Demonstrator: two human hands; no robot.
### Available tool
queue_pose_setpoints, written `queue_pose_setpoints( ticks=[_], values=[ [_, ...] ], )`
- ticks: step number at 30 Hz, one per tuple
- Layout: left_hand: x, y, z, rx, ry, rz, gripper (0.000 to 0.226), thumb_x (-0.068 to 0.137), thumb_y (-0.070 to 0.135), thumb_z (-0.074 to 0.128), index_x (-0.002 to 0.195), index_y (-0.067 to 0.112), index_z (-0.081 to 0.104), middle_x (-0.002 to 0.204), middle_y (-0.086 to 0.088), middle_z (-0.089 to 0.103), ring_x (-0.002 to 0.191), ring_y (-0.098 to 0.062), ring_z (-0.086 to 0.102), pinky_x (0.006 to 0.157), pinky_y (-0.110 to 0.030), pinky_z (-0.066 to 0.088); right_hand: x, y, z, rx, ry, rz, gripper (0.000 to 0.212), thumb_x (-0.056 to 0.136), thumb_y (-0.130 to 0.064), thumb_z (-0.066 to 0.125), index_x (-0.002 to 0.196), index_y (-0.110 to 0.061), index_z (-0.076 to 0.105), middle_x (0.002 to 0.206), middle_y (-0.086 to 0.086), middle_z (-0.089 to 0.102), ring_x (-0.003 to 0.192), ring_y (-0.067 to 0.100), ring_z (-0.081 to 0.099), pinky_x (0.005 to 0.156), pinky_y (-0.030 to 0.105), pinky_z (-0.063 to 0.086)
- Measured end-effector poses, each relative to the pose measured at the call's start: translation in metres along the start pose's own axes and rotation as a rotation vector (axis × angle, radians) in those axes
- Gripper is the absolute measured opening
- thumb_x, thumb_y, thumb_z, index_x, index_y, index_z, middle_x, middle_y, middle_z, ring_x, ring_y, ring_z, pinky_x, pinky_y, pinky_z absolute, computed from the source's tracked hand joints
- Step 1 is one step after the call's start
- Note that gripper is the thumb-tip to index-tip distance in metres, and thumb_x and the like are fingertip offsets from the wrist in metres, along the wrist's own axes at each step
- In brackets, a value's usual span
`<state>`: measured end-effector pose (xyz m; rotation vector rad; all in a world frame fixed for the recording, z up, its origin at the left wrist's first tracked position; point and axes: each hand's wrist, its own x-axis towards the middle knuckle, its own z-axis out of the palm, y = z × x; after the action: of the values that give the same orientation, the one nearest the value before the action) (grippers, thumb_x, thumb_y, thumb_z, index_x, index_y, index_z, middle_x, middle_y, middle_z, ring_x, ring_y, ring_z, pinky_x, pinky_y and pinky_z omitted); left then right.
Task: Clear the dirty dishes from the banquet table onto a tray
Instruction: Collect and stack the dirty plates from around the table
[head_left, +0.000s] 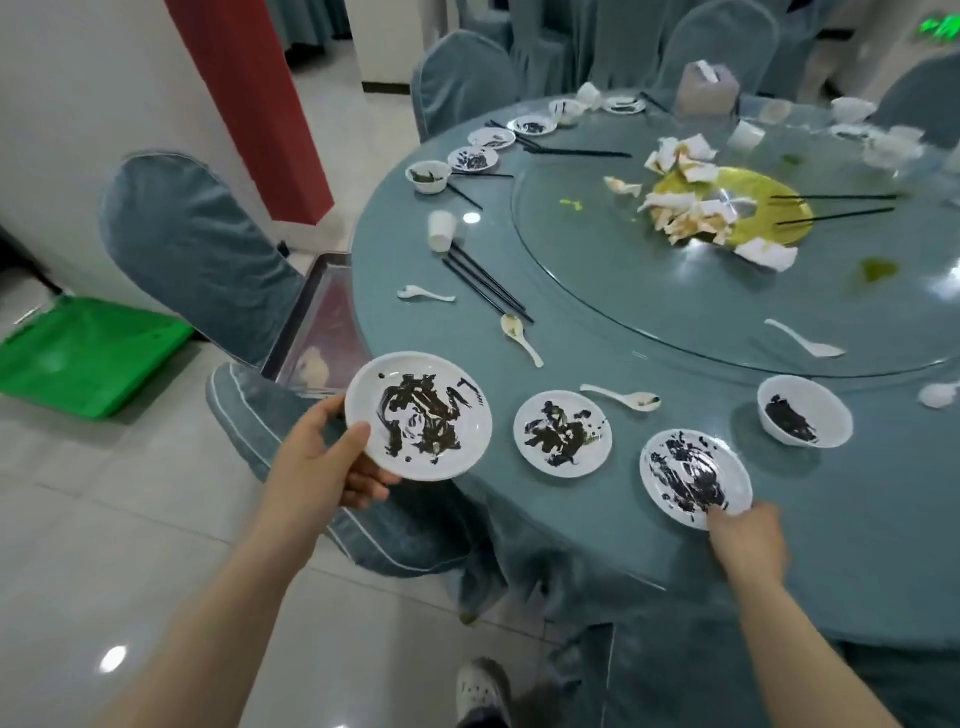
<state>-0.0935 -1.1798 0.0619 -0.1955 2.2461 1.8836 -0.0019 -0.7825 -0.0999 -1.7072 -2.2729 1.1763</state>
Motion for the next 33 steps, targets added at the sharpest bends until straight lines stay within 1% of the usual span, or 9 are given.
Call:
queue_pose_setpoints(
  ticks=[2, 4, 10, 16, 20, 23, 28, 30, 33],
  values=[
    [0.017, -0.001, 0.003, -0.012, 0.012, -0.014, 0.022, 0.099, 0.017, 0.047, 0.112, 0.035, 0.049, 0.063, -0.018, 0.069, 0.042, -0.019, 0.059, 0.037, -0.022, 0.045, 0.002, -0.008, 0.002, 0.050, -0.018, 0.031, 0.034, 0.082, -0.009, 0.055, 0.114, 0.001, 0.048, 0.096, 0.026, 0.065, 0.082, 0.038, 0.064, 0.069, 0.039, 0.047],
    [0.032, -0.003, 0.006, -0.020, 0.021, -0.027, 0.021, 0.099, 0.019, 0.047, 0.115, 0.032, 0.049, 0.064, -0.018, 0.069, 0.042, -0.018, 0.059, 0.037, -0.022, 0.046, 0.000, -0.013, 0.005, 0.168, -0.038, 0.018, 0.033, 0.081, -0.004, 0.047, 0.114, -0.001, 0.051, 0.080, 0.020, 0.067, 0.058, 0.029, 0.064, 0.051, 0.031, 0.045],
    [0.064, -0.012, 0.012, -0.035, 0.006, -0.065, 0.022, 0.099, 0.019, 0.049, 0.119, 0.028, 0.047, 0.064, -0.017, 0.069, 0.041, -0.017, 0.058, 0.037, -0.021, 0.046, -0.023, -0.027, 0.027, 0.313, -0.149, -0.097, 0.028, 0.090, -0.011, 0.045, 0.113, -0.024, 0.037, 0.078, 0.006, 0.066, 0.041, 0.015, 0.059, 0.048, 0.030, 0.047],
    [0.073, -0.016, 0.002, -0.056, 0.022, -0.072, 0.026, 0.098, 0.021, 0.049, 0.124, 0.026, 0.047, 0.064, -0.018, 0.069, 0.040, -0.016, 0.057, 0.036, -0.021, 0.045, -0.032, -0.058, 0.068, 0.188, -0.269, -0.232, 0.022, 0.094, -0.018, 0.044, 0.115, -0.026, 0.038, 0.080, 0.000, 0.065, 0.046, 0.016, 0.062, 0.047, 0.027, 0.046],
    [0.074, -0.017, -0.009, -0.081, 0.051, -0.081, 0.028, 0.098, 0.022, 0.049, 0.125, 0.029, 0.046, 0.062, -0.017, 0.068, 0.040, -0.016, 0.057, 0.035, -0.022, 0.045, -0.029, -0.070, 0.085, 0.001, -0.315, -0.293, 0.019, 0.094, -0.026, 0.045, 0.111, -0.018, 0.046, 0.088, 0.009, 0.067, 0.077, 0.033, 0.065, 0.072, 0.044, 0.054],
    [0.073, -0.017, -0.017, -0.095, 0.060, -0.087, 0.029, 0.098, 0.022, 0.049, 0.126, 0.027, 0.045, 0.062, -0.017, 0.068, 0.040, -0.016, 0.058, 0.035, -0.021, 0.045, -0.025, -0.080, 0.093, -0.074, -0.352, -0.279, 0.022, 0.091, -0.026, 0.046, 0.110, -0.015, 0.047, 0.093, 0.013, 0.066, 0.084, 0.035, 0.064, 0.078, 0.046, 0.054],
    [0.078, -0.010, -0.038, -0.117, 0.098, -0.046, 0.029, 0.098, 0.020, 0.049, 0.126, 0.023, 0.045, 0.060, -0.014, 0.068, 0.039, -0.015, 0.057, 0.035, -0.020, 0.045, -0.021, -0.087, 0.100, -0.160, -0.346, -0.256, 0.019, 0.087, -0.028, 0.052, 0.092, -0.010, 0.055, 0.080, 0.009, 0.069, 0.072, 0.031, 0.067, 0.074, 0.040, 0.054],
    [0.080, -0.008, -0.053, -0.124, 0.128, -0.025, 0.031, 0.098, 0.019, 0.049, 0.129, 0.022, 0.045, 0.060, -0.013, 0.068, 0.040, -0.015, 0.058, 0.037, -0.020, 0.046, -0.024, -0.089, 0.104, -0.067, -0.392, -0.233, 0.016, 0.089, -0.025, 0.051, 0.092, -0.009, 0.055, 0.072, 0.007, 0.070, 0.058, 0.026, 0.069, 0.061, 0.037, 0.055],
    [0.079, -0.007, -0.077, -0.143, 0.189, -0.003, 0.034, 0.098, 0.020, 0.049, 0.132, 0.020, 0.046, 0.060, -0.011, 0.068, 0.042, -0.015, 0.059, 0.040, -0.020, 0.049, -0.030, -0.095, 0.113, 0.038, -0.457, -0.210, 0.016, 0.090, -0.019, 0.047, 0.099, -0.007, 0.053, 0.078, 0.009, 0.071, 0.051, 0.025, 0.069, 0.043, 0.027, 0.045]
  ],
)
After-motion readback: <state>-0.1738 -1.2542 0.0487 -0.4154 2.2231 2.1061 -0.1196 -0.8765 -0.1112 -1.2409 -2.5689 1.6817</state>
